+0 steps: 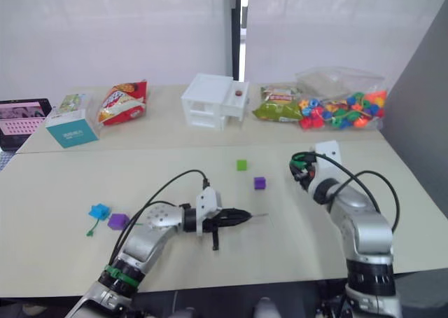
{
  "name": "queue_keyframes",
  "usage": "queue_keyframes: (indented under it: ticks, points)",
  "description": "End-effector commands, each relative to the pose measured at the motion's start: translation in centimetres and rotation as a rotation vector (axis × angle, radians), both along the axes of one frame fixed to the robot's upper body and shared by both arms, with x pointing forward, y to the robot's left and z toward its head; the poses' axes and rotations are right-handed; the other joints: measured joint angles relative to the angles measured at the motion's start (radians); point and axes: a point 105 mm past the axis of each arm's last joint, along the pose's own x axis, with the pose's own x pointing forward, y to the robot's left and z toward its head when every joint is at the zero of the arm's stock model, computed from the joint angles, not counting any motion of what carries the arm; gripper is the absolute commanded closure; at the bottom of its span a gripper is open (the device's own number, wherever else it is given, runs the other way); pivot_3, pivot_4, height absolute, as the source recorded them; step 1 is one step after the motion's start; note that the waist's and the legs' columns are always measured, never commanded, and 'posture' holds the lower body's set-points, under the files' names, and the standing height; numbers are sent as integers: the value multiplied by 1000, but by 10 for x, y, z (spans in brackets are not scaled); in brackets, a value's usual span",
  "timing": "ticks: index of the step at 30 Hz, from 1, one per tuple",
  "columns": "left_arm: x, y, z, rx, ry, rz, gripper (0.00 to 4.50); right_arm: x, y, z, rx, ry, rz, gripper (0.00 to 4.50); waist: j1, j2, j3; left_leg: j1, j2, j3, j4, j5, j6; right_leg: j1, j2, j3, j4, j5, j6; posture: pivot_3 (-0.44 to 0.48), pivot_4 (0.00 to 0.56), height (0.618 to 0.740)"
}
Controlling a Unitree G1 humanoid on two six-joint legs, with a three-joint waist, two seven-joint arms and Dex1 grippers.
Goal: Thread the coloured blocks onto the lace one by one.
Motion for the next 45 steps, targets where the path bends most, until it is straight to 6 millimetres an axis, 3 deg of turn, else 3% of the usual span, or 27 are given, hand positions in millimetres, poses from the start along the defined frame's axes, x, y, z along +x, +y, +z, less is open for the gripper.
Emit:
queue_keyframes:
  ticks: [1,5,7,17,18,20,27,32,36,42,45]
  points:
    - [3,6,7,3,-39,-18,4500,-27,14,-1,10,1,17,3325,0,0,0,0,0,0,0,0,0,0,0,0,0,0,0,0,150,740]
    - [8,19,6,35,-43,-12,4500,-59,20,-39,-28,116,-41,3325,10,1,0,0,0,-3,0,0,0,1,1,-2,1,0,0,0,150,740]
    - [10,25,7,42,-47,3,4500,-68,23,-49,-16,146,-83,3325,9,1,0,0,-1,-3,0,0,0,1,0,-1,1,0,0,0,150,740]
    - [5,27,4,52,-34,-14,4500,-73,42,-70,69,200,-129,3325,6,0,0,1,0,-2,0,0,-1,2,1,-1,0,0,0,0,150,740]
    - [4,26,4,50,-33,-17,4500,-74,43,-70,80,203,-127,3325,6,0,0,1,0,-2,0,0,-1,2,1,-1,-1,0,0,0,150,740]
    - [2,24,3,48,-29,-20,4500,-76,44,-67,98,201,-111,2311,6,0,0,1,0,-2,0,0,-1,2,1,-1,-1,0,0,0,150,740]
    - [-3,18,-1,43,-20,-36,4500,-96,39,-28,84,165,61,48,8,1,0,1,0,-2,1,0,-1,3,0,-1,-1,0,0,0,150,740]
    - [-4,16,0,31,-17,-31,4500,-103,32,-15,1,199,202,48,8,0,0,1,0,-2,0,0,-1,3,1,-1,-2,0,0,0,150,740]
    - [-8,8,-1,19,-14,-42,4500,-100,29,1,-224,186,469,48,8,1,1,1,0,-1,1,0,0,5,0,-1,-5,-1,0,0,150,740]
    - [-9,4,3,11,-23,-33,4500,-69,13,1,-495,112,554,48,6,0,1,0,1,0,0,0,0,6,1,-2,-9,0,1,0,150,740]
    - [-8,7,2,11,-22,-12,4500,-69,12,-10,-617,182,711,48,8,0,1,0,0,1,1,0,0,6,0,-1,-10,1,2,0,150,740]
